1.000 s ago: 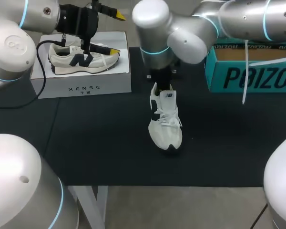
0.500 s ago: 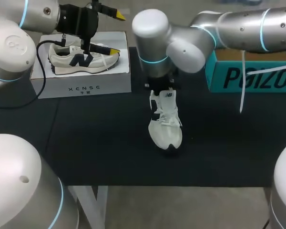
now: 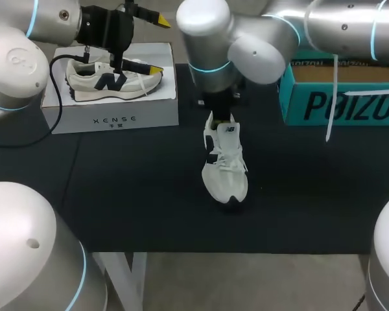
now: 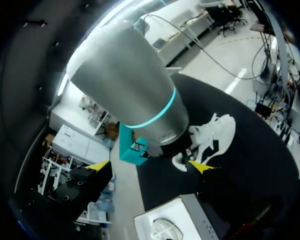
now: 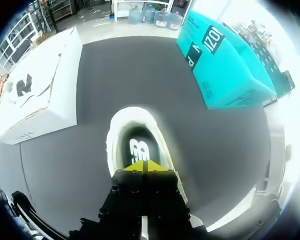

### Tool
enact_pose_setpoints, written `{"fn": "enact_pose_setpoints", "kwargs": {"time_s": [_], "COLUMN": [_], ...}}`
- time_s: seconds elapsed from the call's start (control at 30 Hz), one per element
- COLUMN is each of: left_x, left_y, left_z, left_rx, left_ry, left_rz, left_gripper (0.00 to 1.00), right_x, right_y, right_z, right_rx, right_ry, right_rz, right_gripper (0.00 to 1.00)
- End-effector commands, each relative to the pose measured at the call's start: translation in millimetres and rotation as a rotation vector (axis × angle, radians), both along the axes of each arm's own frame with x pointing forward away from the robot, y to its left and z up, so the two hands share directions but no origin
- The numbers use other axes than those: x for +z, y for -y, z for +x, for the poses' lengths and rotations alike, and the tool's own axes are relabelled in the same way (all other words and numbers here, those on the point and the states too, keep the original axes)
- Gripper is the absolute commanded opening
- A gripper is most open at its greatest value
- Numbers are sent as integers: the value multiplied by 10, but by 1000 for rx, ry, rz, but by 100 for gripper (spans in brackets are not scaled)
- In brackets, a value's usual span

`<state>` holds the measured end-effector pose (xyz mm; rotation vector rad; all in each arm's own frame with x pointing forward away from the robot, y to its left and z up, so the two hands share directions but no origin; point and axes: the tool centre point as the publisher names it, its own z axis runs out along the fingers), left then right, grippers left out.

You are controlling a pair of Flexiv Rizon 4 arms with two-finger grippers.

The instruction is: Take the shoe out of the shoebox, open the shoe tongue, remove and reinsert the insole, then place the shoe into the shoebox

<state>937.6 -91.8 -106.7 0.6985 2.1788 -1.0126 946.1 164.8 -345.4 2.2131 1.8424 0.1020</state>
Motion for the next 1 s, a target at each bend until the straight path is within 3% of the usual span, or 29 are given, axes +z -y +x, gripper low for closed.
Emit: {"fn": "enact_pose_setpoints", "kwargs": {"time_s": [0.03,0.4,0.43,0.47,0.6,0.73,0.8,1.0], "left_x": [1,1,1,1,1,1,1,1], "left_y": [4,4,4,4,4,4,4,4], "left_z": [5,5,5,5,5,5,5,5], "left_rx": [0,0,0,0,0,0,0,0], "left_ry": [0,0,0,0,0,0,0,0], "left_rz": [4,4,4,4,4,4,4,4], "left_gripper": [100,100,100,100,100,100,100,100], "right_x": [88,-34,-43,-55,-57,-43,-47,-53], "right_y": [77,30,30,27,24,16,17,20], "right_z": [-125,-254,-254,-252,-250,-264,-282,-326], "right_rx": [10,74,78,83,88,94,95,97], "right_ry": [-10,-91,-93,-96,-103,-105,-108,-112], "right_rz": [32,41,46,47,40,41,46,54], "right_gripper": [0,3,20,29,33,53,75,91]}}
